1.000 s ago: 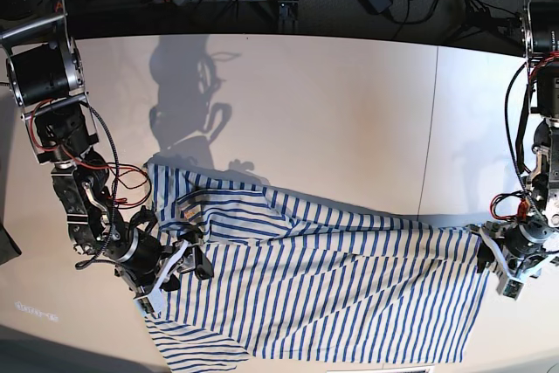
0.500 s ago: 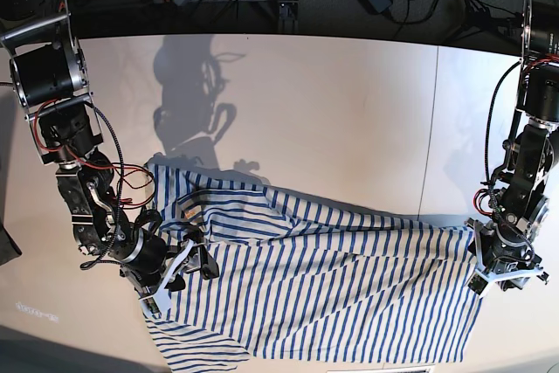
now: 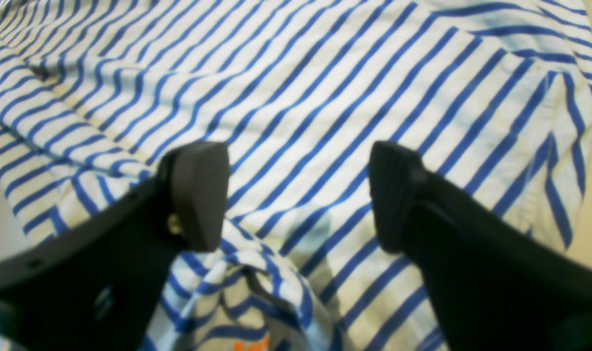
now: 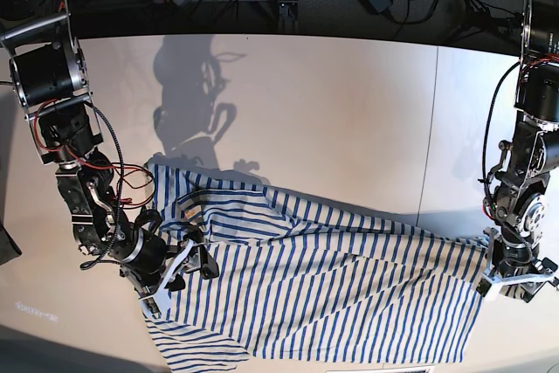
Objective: Fold the T-shirt properly
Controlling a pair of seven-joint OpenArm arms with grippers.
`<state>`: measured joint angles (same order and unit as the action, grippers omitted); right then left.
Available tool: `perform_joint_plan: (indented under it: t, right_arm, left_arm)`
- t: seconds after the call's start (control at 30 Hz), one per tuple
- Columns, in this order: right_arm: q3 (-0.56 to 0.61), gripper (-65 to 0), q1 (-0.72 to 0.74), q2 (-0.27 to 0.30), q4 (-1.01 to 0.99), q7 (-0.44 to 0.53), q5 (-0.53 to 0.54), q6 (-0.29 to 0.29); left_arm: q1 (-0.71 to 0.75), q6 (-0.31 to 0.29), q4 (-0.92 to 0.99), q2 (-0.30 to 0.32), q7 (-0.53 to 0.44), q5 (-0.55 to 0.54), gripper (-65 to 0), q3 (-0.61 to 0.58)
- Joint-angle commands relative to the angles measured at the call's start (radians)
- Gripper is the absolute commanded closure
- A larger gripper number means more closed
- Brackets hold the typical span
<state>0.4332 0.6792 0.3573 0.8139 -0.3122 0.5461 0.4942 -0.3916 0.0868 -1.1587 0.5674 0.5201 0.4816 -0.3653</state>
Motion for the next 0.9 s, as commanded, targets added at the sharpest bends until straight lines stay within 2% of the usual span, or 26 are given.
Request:
perform_joint_plan:
  t: [0.0, 0.1, 0.17, 0.23, 0.3, 0.47, 0.53, 0.6, 0.67, 0.7, 0.8, 0.87]
  right_arm:
    - [-0.01, -44.5, 0.038, 0.008, 0.012, 0.024, 0.011, 0.071]
    - [-0.009, -44.5, 0.037, 0.008, 0.012, 0.024, 0.011, 0.071]
    - [-0.009, -44.5, 0.038, 0.008, 0.012, 0.024, 0.011, 0.071]
    - [-0.009, -44.5, 0.037, 0.008, 0.012, 0.024, 0.011, 0.071]
    - [-0.01, -44.5, 0.037, 0.008, 0.012, 0.024, 0.011, 0.071]
    - [-0.009, -44.5, 0.037, 0.008, 0.012, 0.024, 0.011, 0.071]
    - [-0.01, -44.5, 0.038, 0.008, 0.012, 0.024, 0.011, 0.071]
    - [-0.01, -44.5, 0.038, 0.007, 0.012, 0.025, 0.011, 0.071]
    - [-0.01, -44.5, 0.037, 0.006, 0.012, 0.024, 0.011, 0.071]
    - [-0.01, -44.5, 0.037, 0.006, 0.012, 0.024, 0.011, 0.071]
    - [-0.009, -44.5, 0.037, 0.006, 0.012, 0.024, 0.01, 0.071]
    - [-0.009, -44.5, 0.037, 0.005, 0.012, 0.024, 0.011, 0.071]
  left_arm:
    - [-0.029, 0.033, -0.018, 0.014, -0.007, 0.01, -36.5, -0.011]
    - [-0.029, 0.035, -0.018, 0.014, 0.002, 0.002, -36.5, -0.077]
    - [-0.029, 0.035, -0.019, 0.014, 0.008, -0.052, -36.5, -0.108]
    - [-0.029, 0.009, -0.019, 0.014, 0.014, -0.111, -36.5, -0.119]
    - [-0.029, 0.007, -0.019, 0.013, 0.031, -0.125, -36.6, -0.119]
    - [-0.027, 0.09, -0.031, 0.017, 0.031, 0.049, -36.5, -0.159]
    - [-0.026, 0.156, -0.064, 0.04, 0.033, 0.121, -36.5, -0.227]
    - [-0.027, 0.289, -0.083, 0.051, 0.072, 0.254, -36.5, -0.305]
    - [-0.027, 0.384, -0.091, 0.054, 0.117, 0.346, -36.5, -0.375]
    - [-0.027, 0.418, -0.092, 0.053, 0.137, 0.373, -36.5, -0.406]
    - [-0.027, 0.465, -0.092, 0.05, 0.209, 0.451, -36.5, -0.485]
    - [-0.026, 0.521, -0.091, 0.047, 0.237, 0.449, -36.5, -0.507]
